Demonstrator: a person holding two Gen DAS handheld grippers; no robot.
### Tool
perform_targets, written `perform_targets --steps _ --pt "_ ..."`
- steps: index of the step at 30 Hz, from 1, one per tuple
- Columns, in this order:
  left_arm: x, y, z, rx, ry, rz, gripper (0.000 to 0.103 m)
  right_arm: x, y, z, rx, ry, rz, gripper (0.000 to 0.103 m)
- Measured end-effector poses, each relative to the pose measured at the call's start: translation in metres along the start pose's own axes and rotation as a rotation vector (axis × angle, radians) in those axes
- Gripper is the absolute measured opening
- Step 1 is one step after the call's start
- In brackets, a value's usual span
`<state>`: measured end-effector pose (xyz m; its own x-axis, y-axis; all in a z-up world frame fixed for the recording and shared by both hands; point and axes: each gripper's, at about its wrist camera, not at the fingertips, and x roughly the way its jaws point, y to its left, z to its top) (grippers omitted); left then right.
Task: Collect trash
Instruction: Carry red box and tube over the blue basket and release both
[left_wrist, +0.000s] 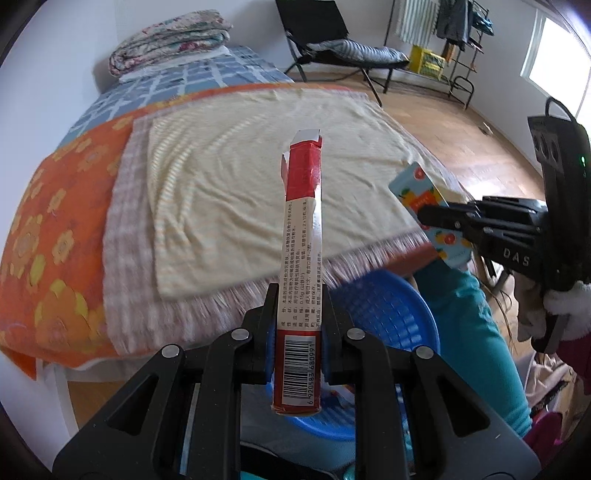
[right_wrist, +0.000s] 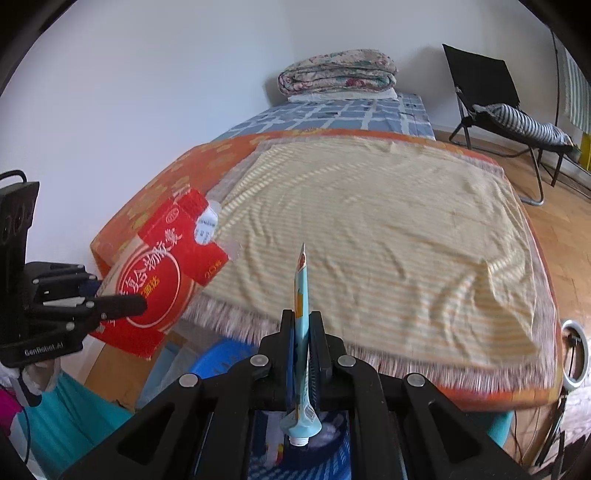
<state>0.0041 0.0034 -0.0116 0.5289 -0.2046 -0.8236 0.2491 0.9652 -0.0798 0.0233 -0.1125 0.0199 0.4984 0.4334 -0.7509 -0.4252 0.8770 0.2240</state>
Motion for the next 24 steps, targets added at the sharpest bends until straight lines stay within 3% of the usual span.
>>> perform_targets --steps 10,24 --pt "0.018 -0.022 -0.041 0.004 0.058 -0.041 0.017 0.001 0.008 -0.045 0.017 0.052 -0.004 0.005" --pt "0.035 -0.033 -0.066 0.021 0.098 -0.042 0.017 0.009 0.011 -0.068 0.059 0.095 -0.011 0.007"
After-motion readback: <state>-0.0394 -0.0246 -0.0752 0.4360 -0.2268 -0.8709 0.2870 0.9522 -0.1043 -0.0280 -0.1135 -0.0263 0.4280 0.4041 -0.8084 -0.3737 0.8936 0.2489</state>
